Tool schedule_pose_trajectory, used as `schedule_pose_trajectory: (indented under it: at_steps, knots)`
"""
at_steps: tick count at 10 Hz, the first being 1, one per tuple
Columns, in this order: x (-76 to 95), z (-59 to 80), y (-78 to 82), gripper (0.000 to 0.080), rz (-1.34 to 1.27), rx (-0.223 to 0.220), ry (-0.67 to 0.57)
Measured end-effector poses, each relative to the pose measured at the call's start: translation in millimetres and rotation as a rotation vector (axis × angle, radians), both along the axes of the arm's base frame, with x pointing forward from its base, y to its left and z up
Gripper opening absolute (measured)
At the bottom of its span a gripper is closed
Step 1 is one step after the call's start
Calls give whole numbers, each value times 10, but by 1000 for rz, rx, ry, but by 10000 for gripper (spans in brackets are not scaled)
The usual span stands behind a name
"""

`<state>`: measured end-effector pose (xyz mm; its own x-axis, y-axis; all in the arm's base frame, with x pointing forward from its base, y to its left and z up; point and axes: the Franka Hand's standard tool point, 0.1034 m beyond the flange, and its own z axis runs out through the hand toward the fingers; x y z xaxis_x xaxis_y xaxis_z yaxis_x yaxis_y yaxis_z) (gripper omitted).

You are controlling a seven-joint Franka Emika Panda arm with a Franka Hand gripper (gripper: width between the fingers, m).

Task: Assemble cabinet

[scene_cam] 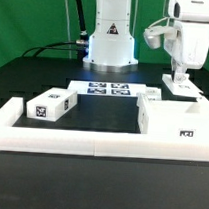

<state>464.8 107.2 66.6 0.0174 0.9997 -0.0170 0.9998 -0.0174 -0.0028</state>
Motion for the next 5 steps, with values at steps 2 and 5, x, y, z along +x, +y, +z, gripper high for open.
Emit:
schedule_pose_trajectory:
  at_steps: [2,5]
  knots:
    - [-26,-1,1,70,0,3,-5]
    - [-68,-14,-12,70,-1,1,0]
